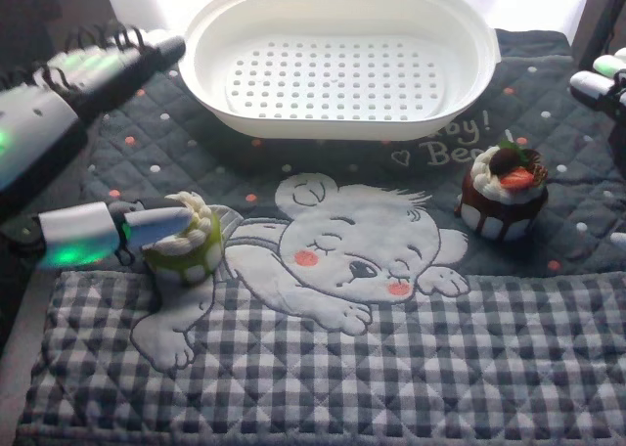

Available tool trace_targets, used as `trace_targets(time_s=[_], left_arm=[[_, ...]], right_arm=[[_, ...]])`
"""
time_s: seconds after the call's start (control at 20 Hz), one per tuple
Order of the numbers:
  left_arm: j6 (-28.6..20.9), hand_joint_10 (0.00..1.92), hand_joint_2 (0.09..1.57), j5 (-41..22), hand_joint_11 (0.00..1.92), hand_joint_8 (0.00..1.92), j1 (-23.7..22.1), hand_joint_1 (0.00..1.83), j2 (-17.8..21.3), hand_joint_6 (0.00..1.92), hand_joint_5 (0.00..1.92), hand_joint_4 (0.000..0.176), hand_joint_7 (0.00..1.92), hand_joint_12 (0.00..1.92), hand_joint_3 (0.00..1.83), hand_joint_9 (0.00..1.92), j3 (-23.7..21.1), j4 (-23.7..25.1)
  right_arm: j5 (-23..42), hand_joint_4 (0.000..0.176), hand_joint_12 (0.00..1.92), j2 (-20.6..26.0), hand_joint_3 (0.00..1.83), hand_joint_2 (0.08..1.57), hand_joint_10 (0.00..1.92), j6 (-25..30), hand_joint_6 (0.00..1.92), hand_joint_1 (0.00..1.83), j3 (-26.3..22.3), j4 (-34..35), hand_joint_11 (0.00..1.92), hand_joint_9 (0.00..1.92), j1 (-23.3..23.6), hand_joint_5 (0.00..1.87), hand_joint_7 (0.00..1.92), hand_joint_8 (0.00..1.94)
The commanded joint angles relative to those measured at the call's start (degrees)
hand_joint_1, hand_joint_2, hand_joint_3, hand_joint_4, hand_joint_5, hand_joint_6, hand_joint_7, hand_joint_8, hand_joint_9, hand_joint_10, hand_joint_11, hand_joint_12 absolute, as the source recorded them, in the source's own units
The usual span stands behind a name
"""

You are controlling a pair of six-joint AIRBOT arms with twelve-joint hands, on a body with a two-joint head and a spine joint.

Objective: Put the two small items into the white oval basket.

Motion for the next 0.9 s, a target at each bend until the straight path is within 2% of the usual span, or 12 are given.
trace_targets(time_s=[0.0, 0.1, 0.15, 0.2, 0.35, 0.45, 0.5, 0.55, 0.65, 0.7, 0.8, 0.85], left_arm=[[0.1, 0.05, 1.07, -5.1, 0.0, 0.0, -0.6, 0.8, -0.2, 0.01, 0.15, 0.0, 0.1, 0.49, 0.0, 0.05, 0.4, 0.4], [0.1, 0.02, 1.07, -3.8, 0.0, 0.0, -0.6, 0.79, -0.4, 0.0, 0.12, 0.006, 0.08, 0.54, 0.0, 0.04, 0.6, 0.3], [0.0, 0.01, 1.08, -3.7, 0.0, 0.0, -0.1, 0.8, -0.4, 0.0, 0.1, 0.011, 0.07, 0.51, 0.0, 0.03, 0.6, -0.3], [0.0, 0.01, 1.08, -3.3, 0.0, 0.0, 0.3, 0.82, -0.6, 0.0, 0.11, 0.0, 0.09, 0.56, 0.0, 0.05, 0.9, -1.0], [0.0, 0.01, 1.07, -0.9, 0.0, 0.0, -0.3, 0.82, -2.0, 0.0, 0.11, 0.012, 0.11, 0.72, 0.0, 0.08, 2.0, -1.4], [0.0, 0.02, 1.08, 0.2, 0.0, 0.0, -0.4, 0.8, -2.7, 0.0, 0.11, 0.013, 0.08, 0.88, 0.0, 0.14, 2.5, -1.9], [0.0, 0.02, 1.09, 0.7, 0.0, 0.0, -0.4, 0.79, -3.1, 0.0, 0.1, 0.017, 0.07, 0.87, 0.0, 0.15, 2.8, -2.0], [0.0, 0.01, 1.09, 1.5, 0.0, 0.0, -0.6, 0.78, -3.8, 0.0, 0.08, 0.029, 0.06, 0.83, 0.0, 0.14, 3.2, -2.3], [-0.5, 0.0, 1.1, 2.9, 0.0, 0.0, -0.7, 0.82, -4.9, 0.0, 0.08, 0.013, 0.05, 0.78, 0.0, 0.13, 4.1, -2.5], [-1.1, 0.01, 1.11, 3.9, 0.0, 0.0, -0.9, 0.84, -5.7, 0.0, 0.09, 0.001, 0.06, 0.8, 0.0, 0.14, 4.7, -2.5], [-2.1, 0.05, 1.12, 6.4, 0.0, 0.01, -1.3, 0.96, -7.6, 0.01, 0.15, 0.031, 0.11, 1.04, 0.0, 0.24, 6.3, -2.6], [-2.3, 0.11, 1.13, 7.5, 0.0, 0.04, -1.4, 1.02, -8.4, 0.03, 0.28, 0.0, 0.25, 1.37, 0.0, 0.39, 7.0, -2.8]], right_arm=[[5.1, 0.041, 0.0, -0.1, 0.01, 1.14, 0.0, -0.1, 0.0, 0.81, 0.7, 1.6, 0.0, 0.0, 1.0, 0.0, 0.0, 0.0], [-0.9, 0.057, 0.01, -2.2, 0.01, 1.13, 0.0, -2.1, 0.0, 0.86, 2.0, 0.5, 0.02, 0.0, 6.7, 0.0, 0.0, 0.0], [-4.0, 0.043, 0.04, -3.8, 0.01, 1.14, 0.0, -4.0, 0.0, 0.89, 2.8, -0.3, 0.08, 0.0, 9.4, 0.0, 0.0, 0.0], [-5.6, 0.038, 0.55, -5.2, 0.0, 1.16, 0.0, -4.5, 0.0, 0.86, 3.6, -1.2, 0.01, 0.0, 10.8, 0.0, 0.0, 0.0], [-6.0, 0.04, 0.4, -6.4, 0.0, 1.13, 0.0, -4.5, 0.0, 0.72, 4.3, -1.3, 0.0, 0.0, 11.0, 0.0, 0.0, 0.0], [-6.4, 0.071, 0.69, -7.7, 0.0, 1.12, 0.0, -4.5, 0.0, 0.72, 5.0, -1.3, 0.0, 0.0, 11.3, 0.0, 0.0, 0.0], [-6.6, 0.075, 0.77, -8.0, 0.0, 1.11, 0.0, -4.5, 0.0, 0.71, 5.3, -1.2, 0.0, 0.0, 11.4, 0.0, 0.0, 0.0], [-7.1, 0.056, 0.65, -8.6, 0.0, 1.11, 0.0, -4.5, 0.0, 0.71, 5.7, -1.2, 0.0, 0.0, 11.4, 0.0, 0.0, 0.0], [-8.0, 0.052, 0.08, -9.8, 0.0, 1.12, 0.0, -4.5, 0.0, 0.71, 6.5, -1.2, 0.0, 0.0, 11.5, 0.0, 0.0, 0.0], [-8.4, 0.05, 0.01, -10.3, 0.0, 1.12, 0.0, -4.5, 0.0, 0.72, 6.8, -1.1, 0.0, 0.0, 11.6, 0.0, 0.0, 0.0], [-9.0, 0.026, 0.0, -11.0, 0.0, 1.12, 0.0, -4.5, 0.0, 0.74, 7.3, -0.7, 0.0, 0.0, 11.6, 0.0, 0.0, 0.0], [-9.3, 0.013, 0.0, -11.6, 0.0, 1.13, 0.01, -4.5, 0.02, 0.81, 7.6, -0.7, 0.0, 0.03, 11.6, 0.05, 0.01, 0.0]])
